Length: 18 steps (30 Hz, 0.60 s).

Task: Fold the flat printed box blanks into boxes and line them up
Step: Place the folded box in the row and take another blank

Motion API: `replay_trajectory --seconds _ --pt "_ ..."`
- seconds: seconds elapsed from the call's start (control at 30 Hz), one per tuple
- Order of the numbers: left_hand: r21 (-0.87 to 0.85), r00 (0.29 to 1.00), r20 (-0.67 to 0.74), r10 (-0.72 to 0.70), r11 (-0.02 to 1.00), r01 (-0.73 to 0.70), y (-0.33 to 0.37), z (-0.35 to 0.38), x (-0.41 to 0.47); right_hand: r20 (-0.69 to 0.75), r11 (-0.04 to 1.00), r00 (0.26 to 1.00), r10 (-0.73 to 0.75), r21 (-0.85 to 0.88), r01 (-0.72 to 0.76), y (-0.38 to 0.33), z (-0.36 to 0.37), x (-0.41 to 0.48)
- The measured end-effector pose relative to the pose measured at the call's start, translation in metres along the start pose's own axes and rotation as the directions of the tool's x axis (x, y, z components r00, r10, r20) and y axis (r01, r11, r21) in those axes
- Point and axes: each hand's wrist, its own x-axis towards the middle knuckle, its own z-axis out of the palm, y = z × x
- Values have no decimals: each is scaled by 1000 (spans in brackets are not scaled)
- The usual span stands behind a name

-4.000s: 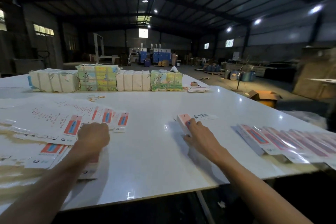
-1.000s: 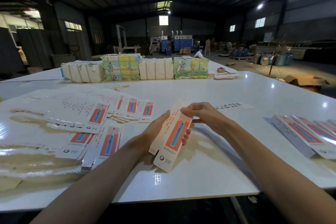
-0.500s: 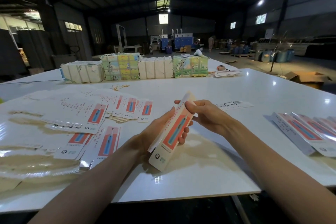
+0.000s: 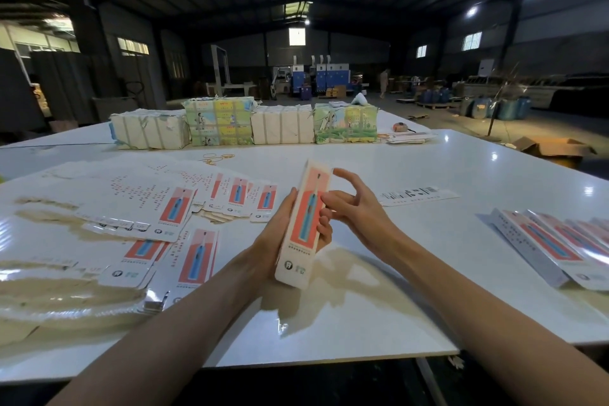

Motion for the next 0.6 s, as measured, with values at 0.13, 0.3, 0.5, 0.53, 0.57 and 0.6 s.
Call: replay_trajectory --seconds 0.13,0.3,0.5,0.53,0.57,0.6 --pt "338 986 -93 137 936 -99 -7 0 -3 -27 997 999 -19 76 21 -3 -3 0" --pt "738 891 -181 416 657 -157 -16 12 -5 -73 995 996 -49 -96 42 -1 -14 2" --pt "862 880 -12 474 451 -231 -13 20 -9 -22 985 1000 -18 -170 14 4 -19 4" --pt "872 881 10 472 427 -239 -14 17 -8 -9 987 1000 -10 -160 8 4 -19 4" --pt "878 880 13 475 416 -238 -13 15 -7 4 988 1000 -4 -155 5 5 -19 4" --pt "880 878 8 478 414 -233 -13 12 -6 15 988 1000 0 -155 3 6 -19 4"
